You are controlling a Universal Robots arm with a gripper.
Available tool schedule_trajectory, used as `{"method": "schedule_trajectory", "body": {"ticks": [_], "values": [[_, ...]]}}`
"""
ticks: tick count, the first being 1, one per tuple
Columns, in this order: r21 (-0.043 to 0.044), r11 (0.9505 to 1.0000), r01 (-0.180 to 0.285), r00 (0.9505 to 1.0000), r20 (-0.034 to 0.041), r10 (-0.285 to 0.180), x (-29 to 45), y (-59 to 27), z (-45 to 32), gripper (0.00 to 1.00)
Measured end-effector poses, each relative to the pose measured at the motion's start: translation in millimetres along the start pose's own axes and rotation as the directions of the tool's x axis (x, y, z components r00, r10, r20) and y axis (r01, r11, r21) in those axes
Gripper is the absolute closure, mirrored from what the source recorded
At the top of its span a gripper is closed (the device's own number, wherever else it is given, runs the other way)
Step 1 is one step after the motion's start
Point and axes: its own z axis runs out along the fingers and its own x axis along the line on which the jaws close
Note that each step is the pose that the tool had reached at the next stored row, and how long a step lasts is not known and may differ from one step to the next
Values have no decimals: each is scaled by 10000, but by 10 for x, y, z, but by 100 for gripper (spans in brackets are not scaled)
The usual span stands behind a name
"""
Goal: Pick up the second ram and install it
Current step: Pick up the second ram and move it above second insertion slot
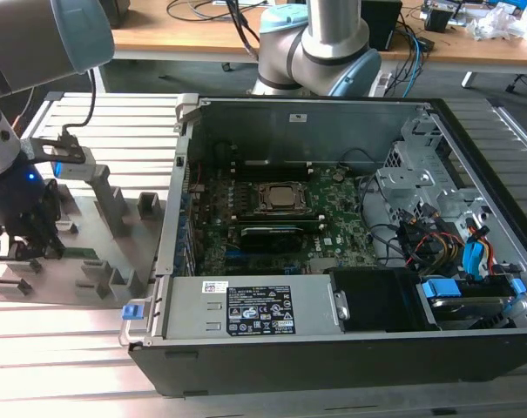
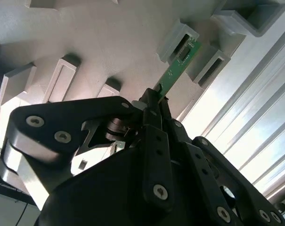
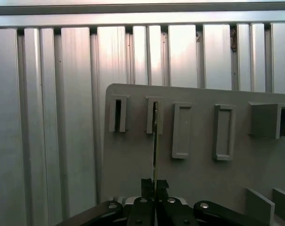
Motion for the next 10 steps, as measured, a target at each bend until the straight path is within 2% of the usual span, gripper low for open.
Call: {"method": "schedule_trajectory", "body": {"ticks": [7, 10], "values": [[0, 10000, 0, 10000, -2, 0, -2, -1, -86, 86], [0, 10000, 0, 10000, -3, 0, -3, -1, -154, 86]]}}
